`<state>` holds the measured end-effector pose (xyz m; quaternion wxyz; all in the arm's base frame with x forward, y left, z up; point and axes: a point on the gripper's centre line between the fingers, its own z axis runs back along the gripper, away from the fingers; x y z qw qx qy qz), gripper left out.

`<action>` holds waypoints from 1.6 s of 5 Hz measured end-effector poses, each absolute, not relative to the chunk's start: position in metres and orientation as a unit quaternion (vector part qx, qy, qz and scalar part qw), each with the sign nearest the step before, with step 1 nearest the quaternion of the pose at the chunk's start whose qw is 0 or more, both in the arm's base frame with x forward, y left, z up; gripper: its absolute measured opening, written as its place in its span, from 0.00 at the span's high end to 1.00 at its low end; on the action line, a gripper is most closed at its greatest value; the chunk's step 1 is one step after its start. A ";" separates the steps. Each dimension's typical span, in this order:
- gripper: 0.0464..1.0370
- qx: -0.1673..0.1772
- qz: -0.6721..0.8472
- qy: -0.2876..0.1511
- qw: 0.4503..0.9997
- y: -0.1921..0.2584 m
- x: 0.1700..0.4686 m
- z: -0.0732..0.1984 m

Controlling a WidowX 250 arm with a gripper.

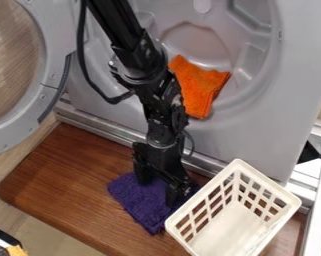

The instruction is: Move a purple cloth to the left side of the table

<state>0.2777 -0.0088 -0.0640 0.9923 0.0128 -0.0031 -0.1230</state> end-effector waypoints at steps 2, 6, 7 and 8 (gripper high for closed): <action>0.04 0.001 -0.114 -0.021 0.993 -0.005 0.279 -0.074; 0.04 0.040 -0.065 -0.020 0.997 0.056 0.282 -0.076; 0.04 0.050 -0.041 -0.017 0.998 0.083 0.281 -0.075; 0.04 0.065 -0.023 -0.007 0.998 0.104 0.270 -0.073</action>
